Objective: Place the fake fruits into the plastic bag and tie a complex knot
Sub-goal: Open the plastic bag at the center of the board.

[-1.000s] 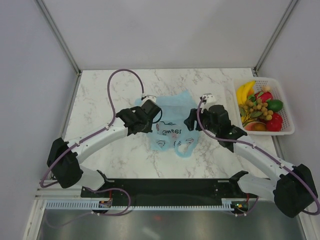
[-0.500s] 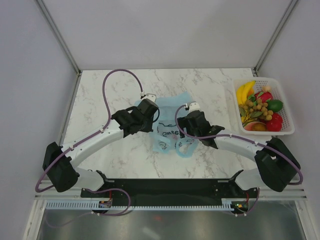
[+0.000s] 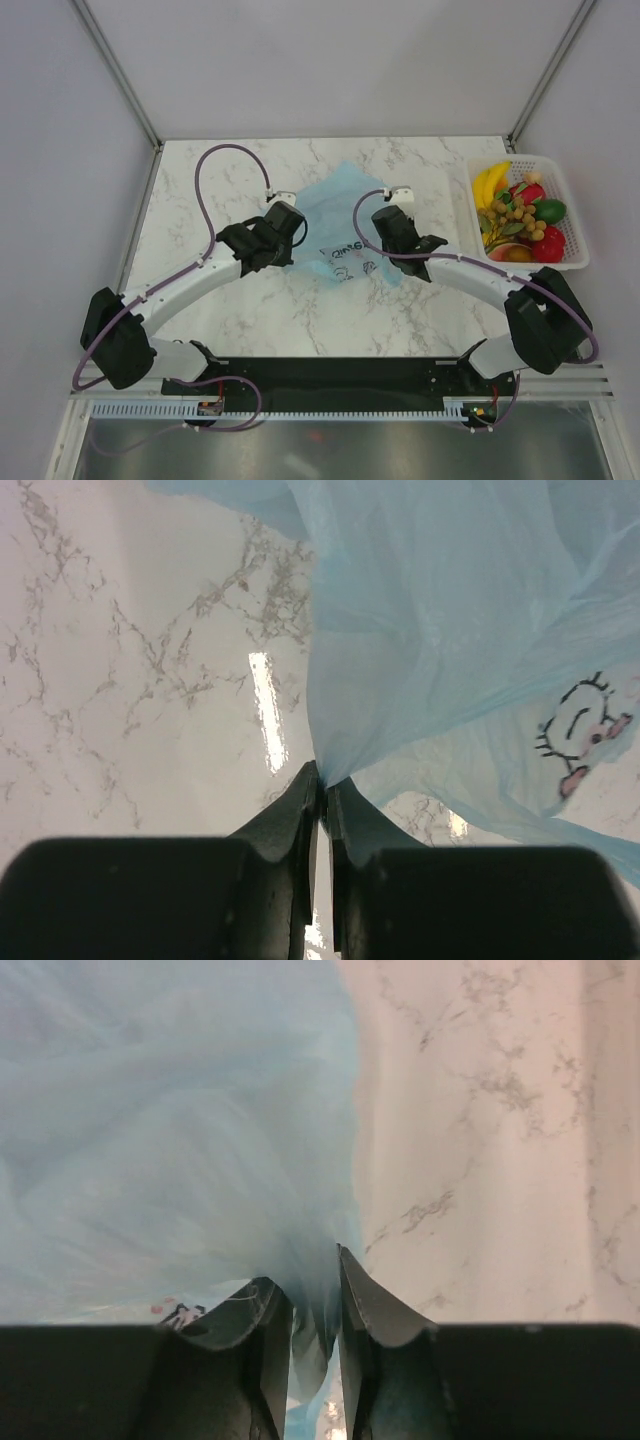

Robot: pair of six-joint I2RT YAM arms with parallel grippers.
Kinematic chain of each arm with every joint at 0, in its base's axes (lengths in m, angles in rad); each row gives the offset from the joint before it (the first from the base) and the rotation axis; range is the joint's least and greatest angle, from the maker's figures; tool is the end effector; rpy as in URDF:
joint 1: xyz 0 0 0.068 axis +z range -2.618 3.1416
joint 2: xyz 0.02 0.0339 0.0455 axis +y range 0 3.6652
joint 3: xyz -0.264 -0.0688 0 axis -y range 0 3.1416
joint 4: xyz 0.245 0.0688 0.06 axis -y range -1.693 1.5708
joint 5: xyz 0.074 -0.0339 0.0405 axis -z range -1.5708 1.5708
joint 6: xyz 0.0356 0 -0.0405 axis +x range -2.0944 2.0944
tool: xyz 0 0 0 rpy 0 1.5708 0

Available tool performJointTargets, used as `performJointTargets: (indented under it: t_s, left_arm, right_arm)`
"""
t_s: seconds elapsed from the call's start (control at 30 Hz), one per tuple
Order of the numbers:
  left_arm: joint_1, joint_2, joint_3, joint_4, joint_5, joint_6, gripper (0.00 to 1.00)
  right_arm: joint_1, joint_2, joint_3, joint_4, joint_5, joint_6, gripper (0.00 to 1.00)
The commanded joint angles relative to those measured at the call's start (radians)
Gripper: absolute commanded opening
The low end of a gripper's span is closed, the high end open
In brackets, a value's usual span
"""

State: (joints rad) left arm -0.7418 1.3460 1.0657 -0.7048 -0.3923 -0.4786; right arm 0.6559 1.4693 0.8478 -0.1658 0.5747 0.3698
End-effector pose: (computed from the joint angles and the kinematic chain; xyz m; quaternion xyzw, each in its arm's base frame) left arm 0.2099 -0.1739 0.2717 0.0674 0.9383 -0.0093 0.3390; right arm 0.2501 0.1680 0.2087 -0.0193 0.8927 -0.0486 0.4476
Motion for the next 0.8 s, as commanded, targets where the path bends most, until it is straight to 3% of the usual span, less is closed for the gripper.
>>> performJointTargets:
  t_s: [0.0,0.03,0.07,0.1,0.2,0.3,0.33,0.43,0.63,0.77]
  left_arm:
    - [0.027,-0.042,-0.015,-0.039,-0.114,-0.005,0.12]
    - [0.027,-0.042,-0.013,-0.039,-0.114,-0.006,0.12]
    - [0.027,-0.041,-0.012,-0.039,-0.112,-0.006,0.12]
    - [0.027,-0.038,-0.01,-0.041,-0.112,-0.005,0.12]
    - [0.027,-0.039,-0.01,-0.039,-0.106,-0.005,0.12]
    - [0.025,-0.051,-0.01,-0.035,-0.08,-0.011,0.35]
    - [0.024,-0.068,-0.01,-0.029,-0.065,-0.014,0.51]
    - [0.024,-0.117,-0.024,0.005,-0.025,-0.012,0.75]
    - [0.024,-0.168,-0.058,0.108,0.137,-0.015,0.85]
    - [0.018,-0.165,-0.075,0.136,0.17,-0.02,0.89]
  right_arm:
    - [-0.093,-0.067,-0.01,-0.058,0.084,0.037,0.29]
    - [-0.101,-0.073,-0.013,-0.058,0.068,0.04,0.23]
    - [-0.107,-0.082,-0.016,-0.057,0.054,0.041,0.05]
    - [-0.107,-0.086,-0.018,-0.054,0.027,0.038,0.0]
    - [-0.105,-0.116,-0.035,-0.022,-0.083,0.021,0.0]
    - [-0.099,-0.161,-0.042,-0.009,-0.142,0.02,0.0]
    - [-0.095,-0.181,-0.046,-0.011,-0.156,0.026,0.0]
    - [-0.064,-0.205,-0.052,-0.012,-0.161,0.035,0.0]
    - [-0.038,-0.198,-0.041,-0.021,-0.159,0.057,0.0]
    - [-0.032,-0.193,-0.036,-0.021,-0.159,0.066,0.0]
